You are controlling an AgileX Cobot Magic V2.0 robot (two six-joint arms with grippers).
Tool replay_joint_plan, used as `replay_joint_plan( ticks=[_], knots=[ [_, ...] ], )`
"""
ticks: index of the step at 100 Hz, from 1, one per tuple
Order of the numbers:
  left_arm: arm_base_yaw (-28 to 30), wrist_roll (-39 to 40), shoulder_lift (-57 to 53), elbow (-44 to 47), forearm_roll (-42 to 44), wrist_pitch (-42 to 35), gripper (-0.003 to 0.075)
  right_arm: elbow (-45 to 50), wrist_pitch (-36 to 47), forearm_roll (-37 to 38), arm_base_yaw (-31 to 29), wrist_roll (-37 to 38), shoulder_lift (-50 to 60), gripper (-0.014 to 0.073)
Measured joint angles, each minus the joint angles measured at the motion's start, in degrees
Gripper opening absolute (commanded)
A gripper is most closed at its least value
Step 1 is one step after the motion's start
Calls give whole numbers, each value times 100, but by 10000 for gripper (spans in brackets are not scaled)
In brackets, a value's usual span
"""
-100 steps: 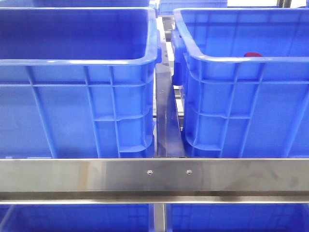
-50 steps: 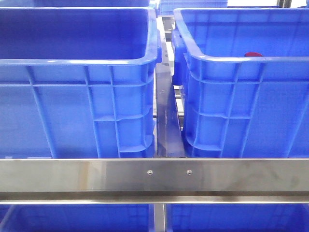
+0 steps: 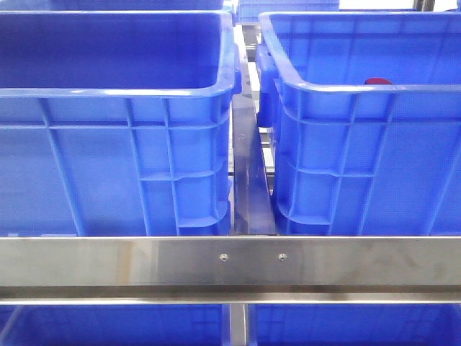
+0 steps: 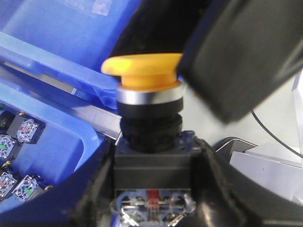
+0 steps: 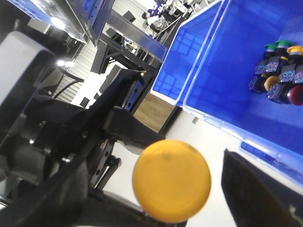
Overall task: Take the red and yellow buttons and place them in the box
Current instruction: 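Lift the yellow button and pass it to the right gripper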
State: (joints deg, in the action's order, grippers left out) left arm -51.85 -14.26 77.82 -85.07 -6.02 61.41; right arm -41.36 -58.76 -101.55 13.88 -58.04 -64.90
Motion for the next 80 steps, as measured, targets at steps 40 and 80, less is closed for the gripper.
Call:
replay_joint_plan(
  ticks=[40, 80],
  knots=[
    [0, 12, -4, 0, 0, -13, -17, -57, 135, 23, 167, 0, -185, 160],
    [-10, 127, -4, 0, 119, -1, 435, -57, 201, 12, 178, 0, -185, 160]
  ],
)
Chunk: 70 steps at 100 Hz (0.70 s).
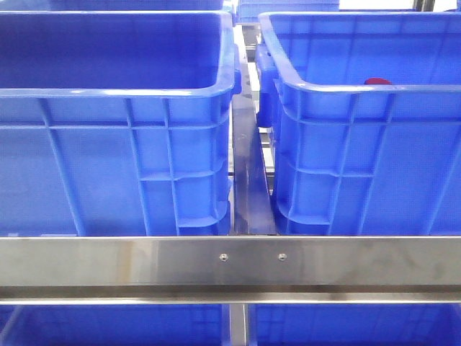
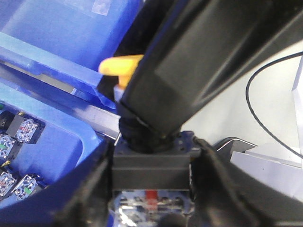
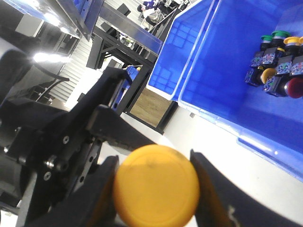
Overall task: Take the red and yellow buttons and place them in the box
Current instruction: 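Lift the yellow button and pass it to the right gripper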
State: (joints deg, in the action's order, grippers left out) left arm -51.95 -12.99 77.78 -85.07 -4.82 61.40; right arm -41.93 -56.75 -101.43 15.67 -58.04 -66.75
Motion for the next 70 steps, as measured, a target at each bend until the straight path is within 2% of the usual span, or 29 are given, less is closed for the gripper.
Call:
replay_joint_plan(
  ticks=[6, 45, 70],
  knots=[
    [0, 125, 0, 0, 143, 0, 455, 0, 52, 0, 0, 12, 0, 160],
    [0, 784, -455, 68, 721, -152, 455, 0, 538, 0, 0, -62, 0, 160],
    [15, 1933, -1429, 902, 1796, -420, 455, 0, 650, 0, 0, -110, 0, 160]
  ],
)
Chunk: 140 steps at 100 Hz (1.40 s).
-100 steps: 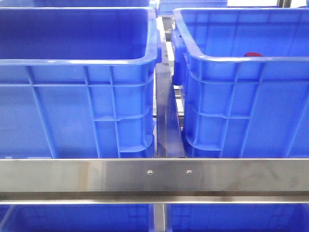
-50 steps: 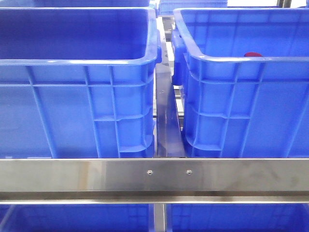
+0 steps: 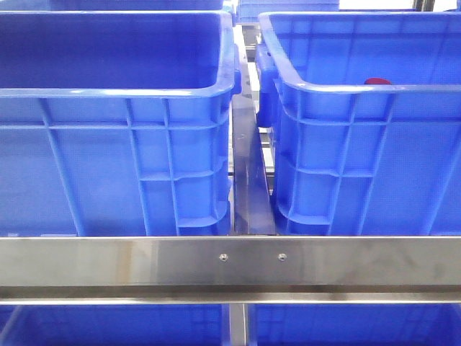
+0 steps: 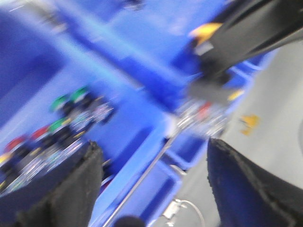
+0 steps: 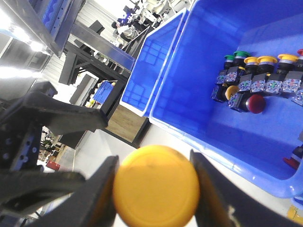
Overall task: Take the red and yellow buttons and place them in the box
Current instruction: 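Lift the yellow button and pass it to the right gripper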
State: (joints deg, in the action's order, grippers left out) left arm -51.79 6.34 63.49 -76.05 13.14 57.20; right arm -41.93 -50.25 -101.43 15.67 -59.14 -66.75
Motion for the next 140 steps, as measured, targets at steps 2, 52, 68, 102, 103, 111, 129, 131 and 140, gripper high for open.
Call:
replay_joint_plan(
  ticks=[2, 52, 68, 102, 103, 111, 129, 131, 140],
  knots=[
    [1, 119, -94, 96, 107, -17, 454, 0, 10, 0, 0, -4, 0, 160],
    [1911, 733, -1445, 1137, 596, -315, 454, 0, 22, 0, 0, -25, 0, 160],
    [2620, 737, -1565, 1283, 605, -365, 454, 0, 22, 0, 0, -25, 0, 160],
    [3685, 895, -2503, 1977, 543, -485, 453, 0, 25, 0, 0, -25, 0, 162],
    [3682, 906, -2526, 2011, 531, -485, 453, 0, 25, 0, 0, -25, 0, 162],
    [3708, 905, -2798, 2201, 460, -533, 452, 0, 48, 0, 0, -25, 0, 162],
    [3708, 807, -3327, 2600, 342, -642, 379, 0, 123, 0, 0, -25, 0, 162],
    [3708, 791, -3383, 2635, 329, -640, 368, 0, 134, 0, 0, -25, 0, 162],
    [3708, 741, -3587, 2742, 229, -640, 265, 0, 170, 0, 0, -25, 0, 162]
  ],
)
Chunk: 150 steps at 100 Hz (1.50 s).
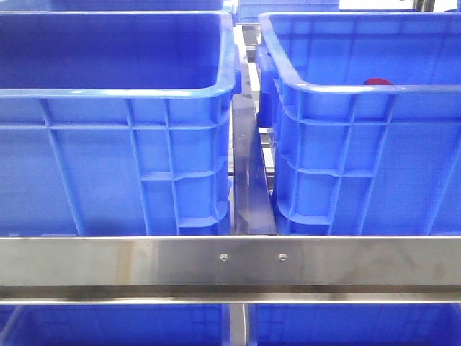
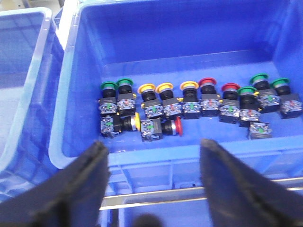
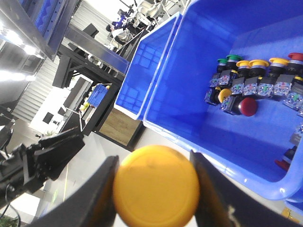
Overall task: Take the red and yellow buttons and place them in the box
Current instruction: 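Lift the yellow button and pass it to the right gripper, then lower the yellow button into the bin beside the red one and release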
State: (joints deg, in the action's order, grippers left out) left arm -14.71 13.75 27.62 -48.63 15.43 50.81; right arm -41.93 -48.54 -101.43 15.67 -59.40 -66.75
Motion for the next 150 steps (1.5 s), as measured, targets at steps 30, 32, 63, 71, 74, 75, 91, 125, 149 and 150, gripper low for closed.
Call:
replay_joint_plan(
  ticks=[30, 32, 63, 71, 74, 75, 91, 125, 149, 150],
  knots=[
    [0, -58, -130, 69, -180, 0, -19, -185, 353, 0, 0, -105, 0, 162],
    [0, -58, -130, 69, -180, 0, -19, -221, 399, 0, 0, -115, 0, 162],
    [0, -66, -130, 69, -192, 0, -19, -835, 1614, 756, -1051, -193, 0, 162],
    [0, -66, -130, 69, -192, 0, -19, -920, 2013, 1026, -1433, -278, 0, 162],
    [0, -66, -130, 69, -192, 0, -19, -927, 2225, 1097, -1560, -337, 0, 162],
    [0, -66, -130, 69, -192, 0, -19, -927, 2269, 1114, -1619, -370, 0, 162],
    [0, -66, -130, 69, -182, 0, -19, -976, 3329, 1320, -2111, -938, -224, 162],
    [0, -66, -130, 69, -182, -4, -19, -1737, 4680, 1319, -2206, -1880, -1960, 162],
    [0, -66, -130, 69, -182, -4, -19, -2526, 4854, 1298, -2206, -1931, -3120, 162],
    [0, -66, -130, 69, -182, -4, -19, -2550, 4854, 1298, -2206, -1931, -3149, 162]
  ],
)
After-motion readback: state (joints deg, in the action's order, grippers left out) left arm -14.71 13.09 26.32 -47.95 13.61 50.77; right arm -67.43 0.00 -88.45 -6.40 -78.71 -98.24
